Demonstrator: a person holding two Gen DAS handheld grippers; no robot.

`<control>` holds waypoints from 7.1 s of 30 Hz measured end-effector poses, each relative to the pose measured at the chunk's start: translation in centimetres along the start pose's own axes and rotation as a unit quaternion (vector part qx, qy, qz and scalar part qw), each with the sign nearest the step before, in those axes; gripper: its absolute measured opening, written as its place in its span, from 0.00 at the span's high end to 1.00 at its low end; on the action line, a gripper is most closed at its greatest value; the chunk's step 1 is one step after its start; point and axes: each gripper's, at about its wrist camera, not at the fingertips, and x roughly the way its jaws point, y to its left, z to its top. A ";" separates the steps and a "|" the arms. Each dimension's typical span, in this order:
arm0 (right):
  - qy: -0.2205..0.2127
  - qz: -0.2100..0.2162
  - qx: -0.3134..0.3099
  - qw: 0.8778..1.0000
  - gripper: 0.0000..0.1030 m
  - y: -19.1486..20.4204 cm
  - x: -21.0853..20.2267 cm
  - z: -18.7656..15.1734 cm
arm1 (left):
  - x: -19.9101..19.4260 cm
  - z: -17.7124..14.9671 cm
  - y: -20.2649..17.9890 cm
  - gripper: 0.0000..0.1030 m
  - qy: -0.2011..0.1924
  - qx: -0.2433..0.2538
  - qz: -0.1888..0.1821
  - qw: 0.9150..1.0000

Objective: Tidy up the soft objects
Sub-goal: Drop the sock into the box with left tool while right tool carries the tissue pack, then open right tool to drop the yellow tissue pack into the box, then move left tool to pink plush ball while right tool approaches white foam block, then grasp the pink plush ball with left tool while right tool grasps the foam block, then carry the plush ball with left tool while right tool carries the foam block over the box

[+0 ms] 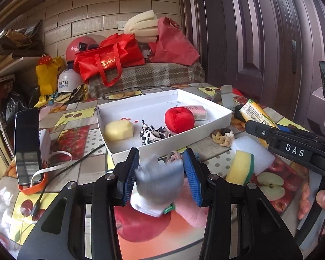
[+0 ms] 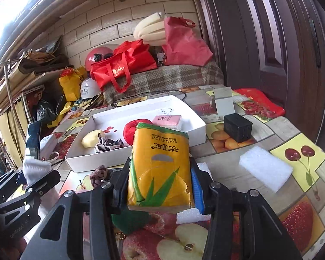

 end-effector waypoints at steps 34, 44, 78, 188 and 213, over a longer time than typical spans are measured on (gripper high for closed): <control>-0.028 -0.084 0.001 0.996 0.54 -0.7 10.1 5.9 | 9.0 4.7 6.9 0.59 -0.059 -0.078 0.096 0.991; -0.039 -0.075 -0.061 0.995 0.54 2.7 12.6 6.7 | 10.5 5.4 6.5 0.59 -0.056 -0.070 0.092 0.992; -0.002 -0.038 -0.064 0.997 0.05 4.6 15.5 7.1 | 14.2 6.1 7.3 0.00 0.015 -0.088 0.077 0.993; -0.029 -0.123 -0.074 0.989 0.47 -9.1 -1.4 2.4 | -0.1 -0.3 5.2 0.37 -0.011 -0.021 -0.029 0.999; -0.041 -0.065 -0.078 0.994 0.46 -1.0 4.0 3.2 | 2.6 1.0 7.6 0.37 -0.033 -0.054 0.017 0.998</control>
